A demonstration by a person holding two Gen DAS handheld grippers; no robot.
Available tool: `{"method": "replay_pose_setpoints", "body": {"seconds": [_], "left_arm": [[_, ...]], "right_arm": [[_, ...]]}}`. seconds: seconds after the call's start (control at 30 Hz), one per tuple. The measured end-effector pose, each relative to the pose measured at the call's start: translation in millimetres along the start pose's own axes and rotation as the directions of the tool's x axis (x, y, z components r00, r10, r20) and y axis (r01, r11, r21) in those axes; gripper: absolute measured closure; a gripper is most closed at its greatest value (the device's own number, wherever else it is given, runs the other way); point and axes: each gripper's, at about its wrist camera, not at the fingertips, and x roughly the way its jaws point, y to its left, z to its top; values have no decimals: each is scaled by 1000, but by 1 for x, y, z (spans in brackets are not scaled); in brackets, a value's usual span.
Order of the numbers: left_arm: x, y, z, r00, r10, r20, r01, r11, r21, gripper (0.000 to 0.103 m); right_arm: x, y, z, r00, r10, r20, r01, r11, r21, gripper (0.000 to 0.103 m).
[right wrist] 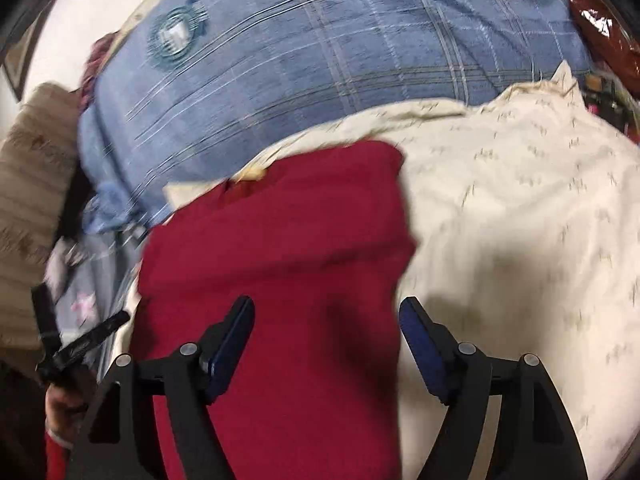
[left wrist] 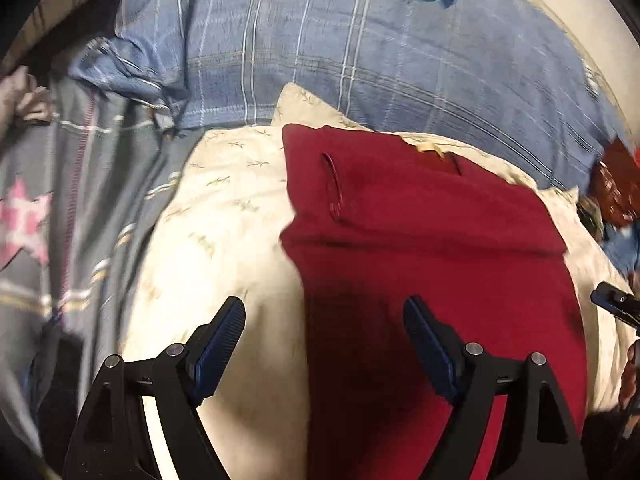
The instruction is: Fold small clothes
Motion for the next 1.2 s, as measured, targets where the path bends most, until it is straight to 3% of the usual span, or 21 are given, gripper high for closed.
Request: {"method": "replay_pose_setpoints", "body": {"seconds": [0.17, 0.43, 0.57, 0.77, 0.93, 1.03, 1.2], "left_arm": [[-45, 1, -49, 996, -92, -5, 92, 996, -7, 22], [-65, 12, -111, 990, -108, -86, 104, 993, -49, 22], [-61, 11, -125, 984, -109, -143, 104, 994, -43, 23], [-62, 8, -127, 980, -134, -148, 128, 991, -50, 23], [-53, 8, -129, 980, -126, -157, 118, 991, -57, 23], [-52, 9, -131, 979, -132, -156, 124, 990, -60, 23], [-52, 13, -133, 974, -156, -166, 144, 986, -84, 22]], "right_arm": [[-33, 6, -56, 997, 23, -76, -27, 998, -58, 27], [-56, -15, -124, 986, -25, -162, 20, 999, -32, 28], [-54, -23, -147, 977, 2, -213, -11, 999, -38, 52], [-66, -12, -155, 980, -7, -200, -14, 995, -102, 61], [-78, -9, -128, 996, -7, -91, -4, 993, -119, 58], [-56, -12, -117, 991, -28, -129, 12, 992, -123, 55], [-41, -14, -135, 970, 100, -222, -121, 989, -84, 56]]}}
